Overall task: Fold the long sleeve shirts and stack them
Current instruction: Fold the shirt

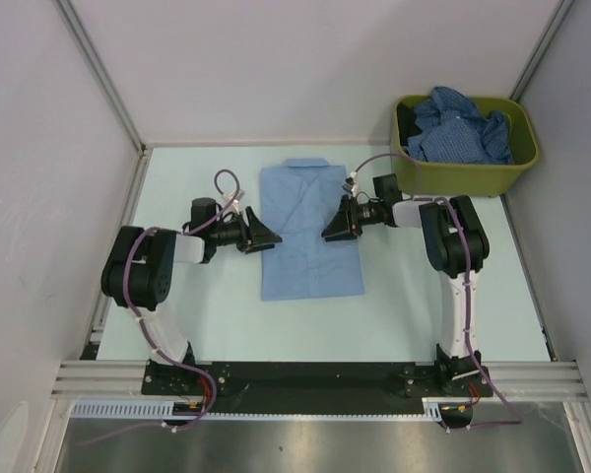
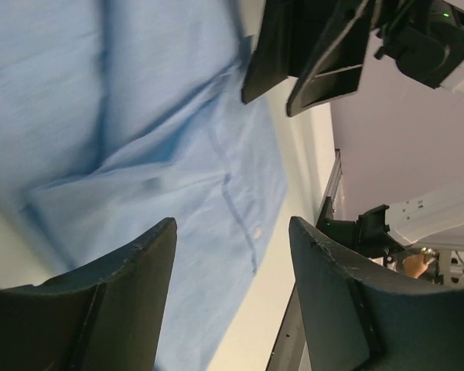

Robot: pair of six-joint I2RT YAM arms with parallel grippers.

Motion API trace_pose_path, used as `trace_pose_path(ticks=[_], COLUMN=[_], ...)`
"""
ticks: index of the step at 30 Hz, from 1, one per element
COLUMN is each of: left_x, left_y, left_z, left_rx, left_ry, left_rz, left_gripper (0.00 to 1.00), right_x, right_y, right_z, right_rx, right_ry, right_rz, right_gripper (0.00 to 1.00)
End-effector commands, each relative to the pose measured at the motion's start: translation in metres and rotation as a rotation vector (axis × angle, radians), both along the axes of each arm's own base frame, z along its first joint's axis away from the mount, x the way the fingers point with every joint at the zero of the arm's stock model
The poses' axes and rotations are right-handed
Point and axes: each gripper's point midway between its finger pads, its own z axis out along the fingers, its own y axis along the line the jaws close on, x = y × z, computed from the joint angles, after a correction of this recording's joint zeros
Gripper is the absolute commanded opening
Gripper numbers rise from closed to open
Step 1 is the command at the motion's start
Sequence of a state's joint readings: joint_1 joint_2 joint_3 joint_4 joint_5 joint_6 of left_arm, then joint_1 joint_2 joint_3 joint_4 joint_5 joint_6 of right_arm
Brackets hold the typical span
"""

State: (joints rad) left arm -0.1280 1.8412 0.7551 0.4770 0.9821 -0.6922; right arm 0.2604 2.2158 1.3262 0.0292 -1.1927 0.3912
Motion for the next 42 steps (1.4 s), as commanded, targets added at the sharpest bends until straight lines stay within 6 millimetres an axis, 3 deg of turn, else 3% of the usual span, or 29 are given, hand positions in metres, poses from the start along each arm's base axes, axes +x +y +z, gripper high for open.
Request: trace_pose_path(ticks=[1, 5, 8, 9, 10, 14, 18, 22, 25, 26, 27, 29, 30, 33, 35, 36, 38, 41, 42], left_x=[0.005, 0.012, 0.026, 0.034, 0.038, 0.051, 0.045, 0.037, 0.026, 0.019, 0.014, -0.010, -0.030, -0.085, -0.109, -0.120, -0.137, -0.142, -0.140], left_y=[-0.024, -0.045, -0.049, -0.048, -0.045, -0.030, -0.012, 0.003, 0.000, -0.001, -0.001, -0.008, -0.017, -0.033, -0.046, -0.050, -0.064, -0.078, -0.078], left_z=[0.057, 0.047, 0.028, 0.020, 0.005, -0.016, -0.037, -0.035, -0.003, 0.004, 0.029, 0.039, 0.050, 0.045, 0.041, 0.036, 0.026, 0.016, 0.010], left_rx=[-0.063, -0.062, -0.079, -0.062, -0.049, 0.003, 0.040, 0.062, 0.033, 0.033, 0.034, 0.032, 0.018, -0.012, -0.026, -0.030, -0.031, -0.021, -0.010], left_ry=[-0.196, -0.167, -0.099, -0.090, -0.051, -0.027, 0.055, 0.046, -0.072, -0.123, -0.192, -0.225, -0.234, -0.167, -0.148, -0.120, -0.087, -0.038, -0.033], left_rz=[-0.073, -0.081, -0.031, 0.002, 0.026, 0.105, 0.145, 0.144, 0.062, 0.023, 0.014, -0.029, -0.080, -0.173, -0.242, -0.264, -0.328, -0.350, -0.343], left_gripper=[0.66, 0.65, 0.65, 0.65, 0.64, 0.66, 0.67, 0.67, 0.67, 0.68, 0.68, 0.71, 0.71, 0.71, 0.71, 0.72, 0.75, 0.80, 0.89], right_x=[0.008, 0.014, 0.019, 0.022, 0.028, 0.047, 0.053, 0.049, 0.045, 0.043, 0.035, 0.016, -0.006, -0.064, -0.101, -0.124, -0.154, -0.164, -0.164], right_y=[0.022, 0.041, 0.053, 0.054, 0.054, 0.039, 0.024, 0.017, 0.017, 0.020, 0.019, 0.022, 0.020, 0.020, 0.028, 0.026, 0.033, 0.040, 0.042], right_z=[0.063, 0.064, 0.048, 0.033, 0.027, -0.004, -0.028, -0.027, 0.008, 0.034, 0.040, 0.059, 0.070, 0.084, 0.091, 0.075, 0.063, 0.048, 0.041], right_rx=[0.091, 0.141, 0.167, 0.143, 0.136, 0.098, 0.015, -0.036, -0.028, -0.023, -0.041, -0.042, -0.033, -0.009, 0.028, 0.020, 0.035, 0.039, 0.042], right_ry=[-0.152, -0.119, -0.095, -0.070, -0.091, -0.075, -0.055, -0.089, -0.191, -0.257, -0.284, -0.294, -0.275, -0.242, -0.232, -0.138, -0.092, -0.063, -0.053], right_rz=[0.017, 0.012, 0.012, -0.003, -0.007, -0.058, -0.099, -0.101, -0.066, -0.052, -0.022, 0.012, 0.028, 0.073, 0.130, 0.136, 0.187, 0.194, 0.182], right_gripper=[0.50, 0.49, 0.48, 0.48, 0.48, 0.48, 0.48, 0.50, 0.51, 0.51, 0.52, 0.53, 0.54, 0.57, 0.59, 0.60, 0.66, 0.74, 0.86])
